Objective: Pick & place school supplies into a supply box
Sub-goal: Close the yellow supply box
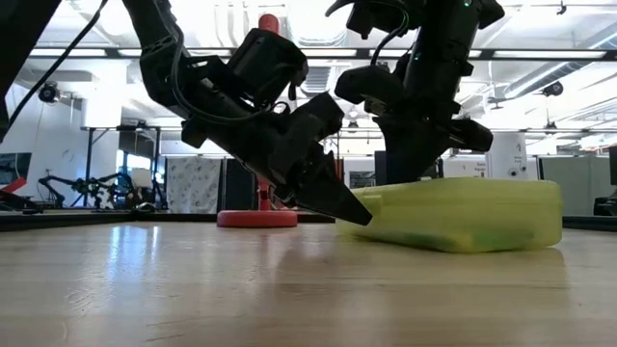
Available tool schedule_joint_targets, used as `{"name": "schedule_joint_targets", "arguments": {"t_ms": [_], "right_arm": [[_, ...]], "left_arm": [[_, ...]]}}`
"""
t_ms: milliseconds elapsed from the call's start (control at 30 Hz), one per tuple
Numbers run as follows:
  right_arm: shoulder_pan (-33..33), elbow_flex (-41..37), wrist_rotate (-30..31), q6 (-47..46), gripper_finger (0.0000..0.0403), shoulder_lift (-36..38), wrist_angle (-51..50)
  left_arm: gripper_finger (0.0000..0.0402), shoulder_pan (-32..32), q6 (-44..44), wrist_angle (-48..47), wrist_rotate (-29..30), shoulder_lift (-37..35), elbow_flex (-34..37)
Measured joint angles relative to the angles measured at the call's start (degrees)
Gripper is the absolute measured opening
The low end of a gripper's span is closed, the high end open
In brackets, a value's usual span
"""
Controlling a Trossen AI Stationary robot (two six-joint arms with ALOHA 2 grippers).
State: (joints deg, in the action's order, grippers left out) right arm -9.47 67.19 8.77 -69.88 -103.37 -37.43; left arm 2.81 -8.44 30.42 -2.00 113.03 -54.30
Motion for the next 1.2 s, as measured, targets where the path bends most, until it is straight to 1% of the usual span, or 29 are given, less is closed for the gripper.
{"name": "schedule_joint_targets", "arguments": {"t_ms": [67,233,567,800,900,1033,1200], "right_arm": [[0.0,0.1,0.2,0.4,0.0038,0.0,0.0],[-0.1,0.9,1.5,0.9,0.0038,0.7,-1.5],[-0.1,0.7,2.1,1.3,0.0038,1.1,-2.0],[-0.1,0.7,2.3,1.1,0.0038,1.1,-2.0],[-0.1,0.6,2.5,1.1,0.0038,1.1,-2.4],[-0.1,0.4,2.4,1.2,0.0038,1.2,-3.1],[-0.1,-0.1,2.0,0.7,0.0038,1.3,-3.1]], "left_arm": [[0.0006,0.0,0.1,-0.3,0.0,0.0,0.3],[0.0006,0.9,-0.1,-4.5,0.5,-1.4,0.6],[0.0006,4.0,-1.0,-5.4,-0.3,-5.9,1.0],[0.0006,3.5,-1.0,-5.8,-0.4,-4.3,0.9],[0.0006,3.1,-1.0,-3.8,-0.5,-3.0,0.5],[0.0006,2.4,-0.7,-3.5,-0.9,-1.3,-0.8],[0.0006,2.3,1.6,-3.7,-0.8,-0.9,-1.7]]}}
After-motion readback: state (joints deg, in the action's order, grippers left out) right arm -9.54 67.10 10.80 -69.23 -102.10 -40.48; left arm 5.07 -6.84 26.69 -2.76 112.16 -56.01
